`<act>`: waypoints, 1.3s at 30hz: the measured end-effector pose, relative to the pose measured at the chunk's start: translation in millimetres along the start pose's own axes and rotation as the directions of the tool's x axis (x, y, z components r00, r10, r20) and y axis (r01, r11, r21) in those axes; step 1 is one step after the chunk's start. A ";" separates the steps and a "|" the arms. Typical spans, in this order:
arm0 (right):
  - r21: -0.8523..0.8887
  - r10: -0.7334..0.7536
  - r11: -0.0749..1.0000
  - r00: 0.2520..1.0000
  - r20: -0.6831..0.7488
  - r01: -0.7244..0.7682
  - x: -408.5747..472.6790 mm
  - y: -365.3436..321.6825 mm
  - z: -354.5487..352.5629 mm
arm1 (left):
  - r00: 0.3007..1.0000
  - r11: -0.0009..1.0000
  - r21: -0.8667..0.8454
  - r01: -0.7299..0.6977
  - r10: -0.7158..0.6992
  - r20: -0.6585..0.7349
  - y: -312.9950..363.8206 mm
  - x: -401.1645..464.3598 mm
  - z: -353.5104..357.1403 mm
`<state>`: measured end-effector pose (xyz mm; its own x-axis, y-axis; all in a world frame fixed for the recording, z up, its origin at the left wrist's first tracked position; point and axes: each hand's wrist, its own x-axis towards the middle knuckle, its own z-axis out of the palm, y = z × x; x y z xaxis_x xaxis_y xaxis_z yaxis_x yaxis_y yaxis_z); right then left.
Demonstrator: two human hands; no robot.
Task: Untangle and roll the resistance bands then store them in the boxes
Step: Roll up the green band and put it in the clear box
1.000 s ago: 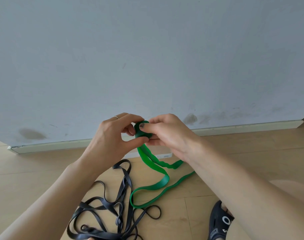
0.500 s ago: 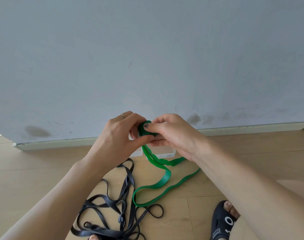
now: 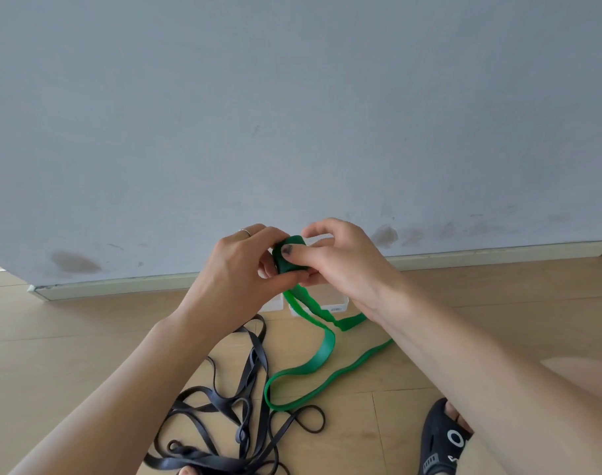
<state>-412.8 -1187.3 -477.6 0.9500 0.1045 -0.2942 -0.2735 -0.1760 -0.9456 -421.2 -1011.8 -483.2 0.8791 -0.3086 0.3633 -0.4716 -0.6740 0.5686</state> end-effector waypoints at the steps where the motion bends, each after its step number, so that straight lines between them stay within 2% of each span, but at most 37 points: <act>1: -0.010 -0.005 1.000 1.000 0.012 0.005 -0.3 0.4 -1.3 | 1.000 1.000 -0.017 0.002 -0.002 -0.002 -0.5 -0.4 -1.1; 6: -0.001 -0.061 0.998 0.992 0.107 0.062 -1.3 -5.3 -6.5 | 1.000 0.999 -0.046 -0.001 0.000 -0.028 1.3 0.6 -7.1; 8: -0.015 -0.118 0.992 0.983 0.142 0.121 0.0 -9.9 -8.8 | 0.994 0.977 -0.188 0.099 -0.106 -0.026 4.5 3.0 -13.2; 10: 0.038 -0.157 0.987 0.976 0.149 0.153 2.7 -9.1 -8.5 | 0.979 0.897 -0.392 0.203 -0.200 0.048 8.2 2.6 -18.6; 12: 0.152 -0.164 0.980 0.959 0.230 0.132 3.4 -5.7 -5.3 | 0.974 0.830 -0.511 0.225 -0.205 0.095 11.4 0.7 -21.1; 14: 0.251 -0.166 0.965 0.913 0.372 0.074 1.4 -1.2 1.6 | 0.976 0.778 -0.590 0.215 -0.190 0.105 13.4 -0.9 -23.5; 16: 0.288 -0.136 0.958 0.875 0.465 -0.004 -3.2 -0.5 6.7 | 0.980 0.750 -0.632 0.195 -0.178 0.092 12.3 -2.0 -27.7; 21: 0.121 -0.121 0.990 0.864 0.488 0.070 -4.9 -4.4 3.6 | 0.983 0.767 -0.615 0.184 -0.146 0.113 6.6 -5.0 -37.8; 24: 0.145 -0.063 0.989 0.868 0.492 -0.011 -5.7 -4.8 3.2 | 0.981 0.766 -0.612 0.194 -0.135 0.141 7.1 -5.0 -41.6; 27: 0.144 -0.039 0.988 0.836 0.548 -0.048 -7.6 -6.3 0.7 | 0.983 0.848 -0.508 0.152 -0.077 0.165 -0.5 -6.0 -47.0; 30: 0.082 -0.035 0.997 0.824 0.565 -0.014 -7.6 -6.5 -3.5 | 0.982 0.933 -0.355 0.059 0.010 0.190 -7.4 -10.0 -47.8; 35: -0.164 -0.064 0.973 0.869 0.491 0.164 -5.3 -6.7 -15.2 | 0.973 0.975 -0.217 -0.040 0.087 0.213 -9.5 -12.4 -43.8; 37: -0.263 -0.124 0.930 0.893 0.433 0.257 -8.0 -5.5 -16.8 | 0.964 0.965 -0.258 0.051 0.019 0.264 -9.8 -15.7 -39.1; 39: -0.401 -0.206 0.851 0.917 0.341 0.340 -12.8 -2.7 -15.9 | 0.904 0.860 -0.404 0.314 -0.141 0.403 -13.8 -17.1 -39.4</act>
<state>-421.9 -1203.7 -469.1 0.8763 0.4659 -0.1225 0.1506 -0.5065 -0.8490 -432.4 -970.8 -468.1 0.8896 -0.4541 -0.0487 -0.1577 -0.4053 0.9005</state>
